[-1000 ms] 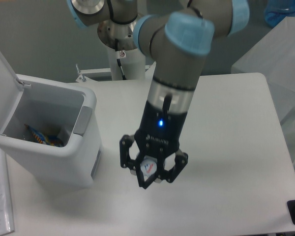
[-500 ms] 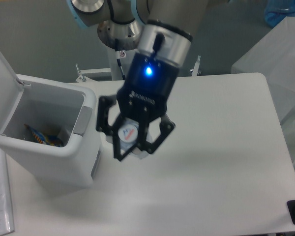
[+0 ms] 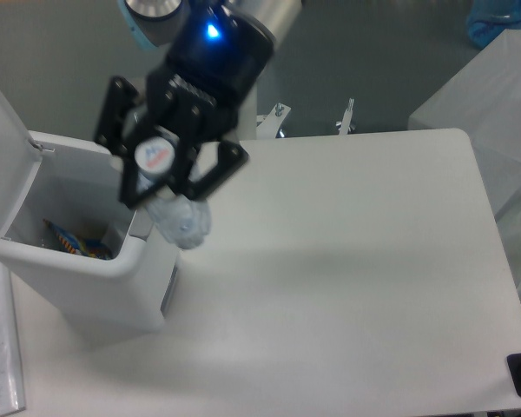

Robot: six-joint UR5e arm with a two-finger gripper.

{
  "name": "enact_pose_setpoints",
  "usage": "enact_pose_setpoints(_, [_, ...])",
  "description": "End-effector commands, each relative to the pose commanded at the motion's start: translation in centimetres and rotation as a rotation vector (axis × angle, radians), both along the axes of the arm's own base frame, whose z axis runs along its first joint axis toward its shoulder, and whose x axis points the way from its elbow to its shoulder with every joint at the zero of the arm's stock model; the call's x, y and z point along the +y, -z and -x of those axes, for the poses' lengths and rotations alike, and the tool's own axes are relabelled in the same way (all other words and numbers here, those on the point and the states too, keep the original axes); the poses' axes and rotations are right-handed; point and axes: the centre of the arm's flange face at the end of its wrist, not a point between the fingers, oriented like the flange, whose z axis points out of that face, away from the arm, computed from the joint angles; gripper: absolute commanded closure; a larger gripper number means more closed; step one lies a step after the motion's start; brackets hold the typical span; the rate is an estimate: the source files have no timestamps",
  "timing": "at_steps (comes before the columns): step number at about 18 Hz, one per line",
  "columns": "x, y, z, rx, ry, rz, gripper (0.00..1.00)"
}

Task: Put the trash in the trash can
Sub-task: 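Carry the held bottle up and over the trash bin opening, then lower the bottle into the bin and open the gripper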

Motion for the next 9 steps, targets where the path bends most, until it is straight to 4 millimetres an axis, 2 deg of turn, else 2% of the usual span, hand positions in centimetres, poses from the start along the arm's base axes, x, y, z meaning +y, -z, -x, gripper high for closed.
enact_pose_setpoints(3, [-0.2,0.9,-3.6,-0.014,0.043,0.015,0.86])
enact_pose_setpoints(6, [-0.2,2.9,-6.1,-0.017,0.086,0.034,0.86])
enact_pose_setpoints(9, [0.2,4.3,-7.3,0.008,0.127,0.036,0.85])
